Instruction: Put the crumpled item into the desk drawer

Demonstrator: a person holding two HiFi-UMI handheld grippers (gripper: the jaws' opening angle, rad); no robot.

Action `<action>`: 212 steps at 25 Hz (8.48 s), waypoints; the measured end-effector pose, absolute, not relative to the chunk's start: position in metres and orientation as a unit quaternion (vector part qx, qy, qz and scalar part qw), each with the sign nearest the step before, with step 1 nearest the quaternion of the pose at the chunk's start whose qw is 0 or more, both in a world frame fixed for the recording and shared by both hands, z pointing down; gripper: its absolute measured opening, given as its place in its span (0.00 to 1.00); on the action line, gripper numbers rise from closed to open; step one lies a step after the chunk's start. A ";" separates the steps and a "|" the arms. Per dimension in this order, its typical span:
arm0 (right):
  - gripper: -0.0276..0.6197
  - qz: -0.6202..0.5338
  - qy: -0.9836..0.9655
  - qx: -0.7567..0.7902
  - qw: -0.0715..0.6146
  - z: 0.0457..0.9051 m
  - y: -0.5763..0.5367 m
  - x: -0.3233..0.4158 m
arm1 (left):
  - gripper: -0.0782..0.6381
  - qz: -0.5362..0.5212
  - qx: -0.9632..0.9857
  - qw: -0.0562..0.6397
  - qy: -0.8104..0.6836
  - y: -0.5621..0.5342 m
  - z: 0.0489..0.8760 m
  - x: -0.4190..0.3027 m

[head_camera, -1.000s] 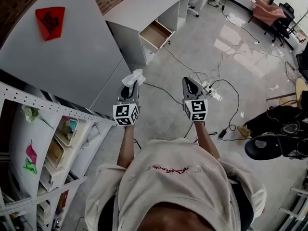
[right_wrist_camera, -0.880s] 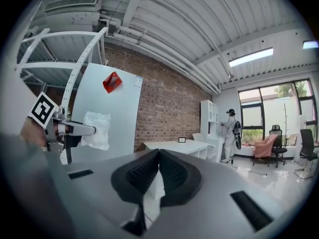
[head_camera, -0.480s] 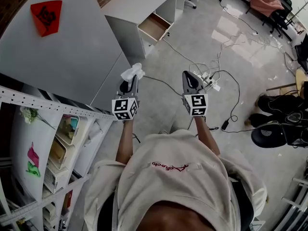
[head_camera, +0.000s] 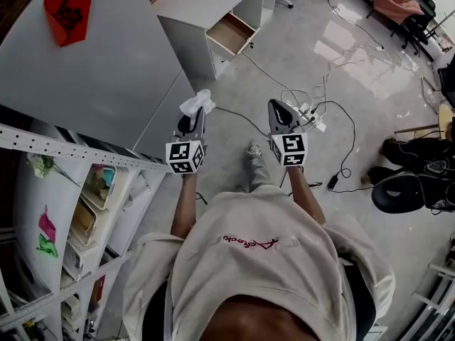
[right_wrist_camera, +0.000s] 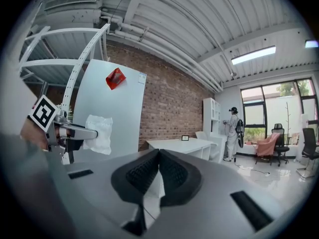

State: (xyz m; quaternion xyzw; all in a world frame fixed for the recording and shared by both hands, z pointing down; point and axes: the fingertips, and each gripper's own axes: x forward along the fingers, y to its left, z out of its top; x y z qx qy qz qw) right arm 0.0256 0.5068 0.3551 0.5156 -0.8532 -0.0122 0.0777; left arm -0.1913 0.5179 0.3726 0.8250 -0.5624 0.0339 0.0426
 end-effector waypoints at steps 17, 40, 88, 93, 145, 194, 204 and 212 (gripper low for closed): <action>0.06 -0.004 -0.876 0.476 0.075 0.362 0.376 0.015 | 0.26 0.047 0.809 0.044 -0.584 0.392 0.371 -0.183; 0.06 0.002 -0.894 0.441 0.084 0.365 0.153 0.063 | 0.26 0.054 0.793 0.057 -0.604 0.181 0.371 -0.125; 0.06 -0.001 -0.844 0.520 0.128 0.375 -0.177 0.012 | 0.26 0.057 0.860 0.097 -0.498 -0.194 0.405 -0.169; 0.06 0.017 -0.835 0.533 0.136 0.391 -0.178 0.032 | 0.26 0.073 0.865 0.102 -0.487 -0.198 0.417 -0.162; 0.06 0.159 -0.864 0.425 0.220 0.653 -0.126 0.072 | 0.26 0.146 0.805 0.215 -0.533 -0.120 0.671 -0.098; 0.06 0.223 -0.855 0.418 0.211 0.690 -0.156 0.098 | 0.26 0.249 0.777 0.271 -0.510 -0.250 0.831 -0.077; 0.06 0.208 -0.862 0.408 0.217 0.696 -0.158 0.094 | 0.26 0.267 0.757 0.307 -0.511 -0.248 0.865 -0.088; 0.06 0.224 -0.857 0.404 0.228 0.699 -0.156 0.088 | 0.41 0.283 0.757 0.275 -0.521 -0.253 0.865 -0.094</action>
